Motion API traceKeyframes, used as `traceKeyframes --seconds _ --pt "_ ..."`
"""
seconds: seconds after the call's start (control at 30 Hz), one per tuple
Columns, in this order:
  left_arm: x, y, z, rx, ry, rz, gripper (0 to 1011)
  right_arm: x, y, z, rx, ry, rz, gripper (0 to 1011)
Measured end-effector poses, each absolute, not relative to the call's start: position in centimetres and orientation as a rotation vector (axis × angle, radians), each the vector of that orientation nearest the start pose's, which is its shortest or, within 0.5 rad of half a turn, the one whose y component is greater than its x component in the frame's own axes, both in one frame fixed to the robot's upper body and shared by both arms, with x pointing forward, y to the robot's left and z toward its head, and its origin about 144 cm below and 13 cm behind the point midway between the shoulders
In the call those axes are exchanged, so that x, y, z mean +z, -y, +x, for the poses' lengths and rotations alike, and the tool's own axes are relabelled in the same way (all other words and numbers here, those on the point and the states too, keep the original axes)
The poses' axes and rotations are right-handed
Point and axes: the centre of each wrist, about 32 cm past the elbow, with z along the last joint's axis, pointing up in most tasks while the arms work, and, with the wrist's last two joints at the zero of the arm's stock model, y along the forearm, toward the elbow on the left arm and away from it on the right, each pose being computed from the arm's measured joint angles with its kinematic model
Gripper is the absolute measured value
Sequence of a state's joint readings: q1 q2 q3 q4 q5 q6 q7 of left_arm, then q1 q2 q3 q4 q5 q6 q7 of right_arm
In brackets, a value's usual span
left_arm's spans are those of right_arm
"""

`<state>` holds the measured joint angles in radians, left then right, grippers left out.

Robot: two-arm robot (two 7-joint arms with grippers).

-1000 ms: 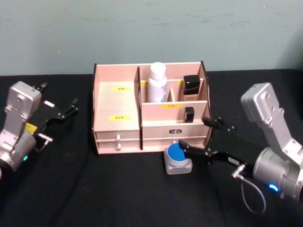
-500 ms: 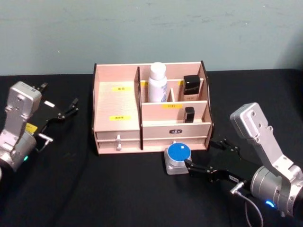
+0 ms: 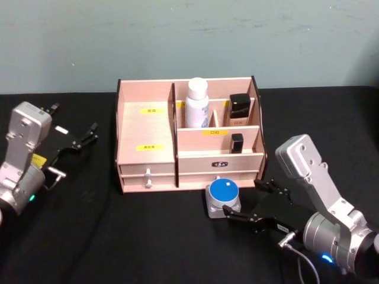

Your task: Pick up the facial cleanser and watermelon frost from the table and place them into the tiered storage box.

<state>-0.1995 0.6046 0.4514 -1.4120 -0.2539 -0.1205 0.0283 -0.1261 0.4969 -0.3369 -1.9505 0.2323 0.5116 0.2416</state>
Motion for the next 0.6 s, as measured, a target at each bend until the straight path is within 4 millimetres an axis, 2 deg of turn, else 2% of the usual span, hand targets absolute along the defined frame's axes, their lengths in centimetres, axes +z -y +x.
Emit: traceKeyframes --seconds 0.6 --pt "113.98 -30.97 48.86 1.248 0.285 0.304 1001 118.58 21.44 40.26 -0.870 -0.154 -0.476 1002"
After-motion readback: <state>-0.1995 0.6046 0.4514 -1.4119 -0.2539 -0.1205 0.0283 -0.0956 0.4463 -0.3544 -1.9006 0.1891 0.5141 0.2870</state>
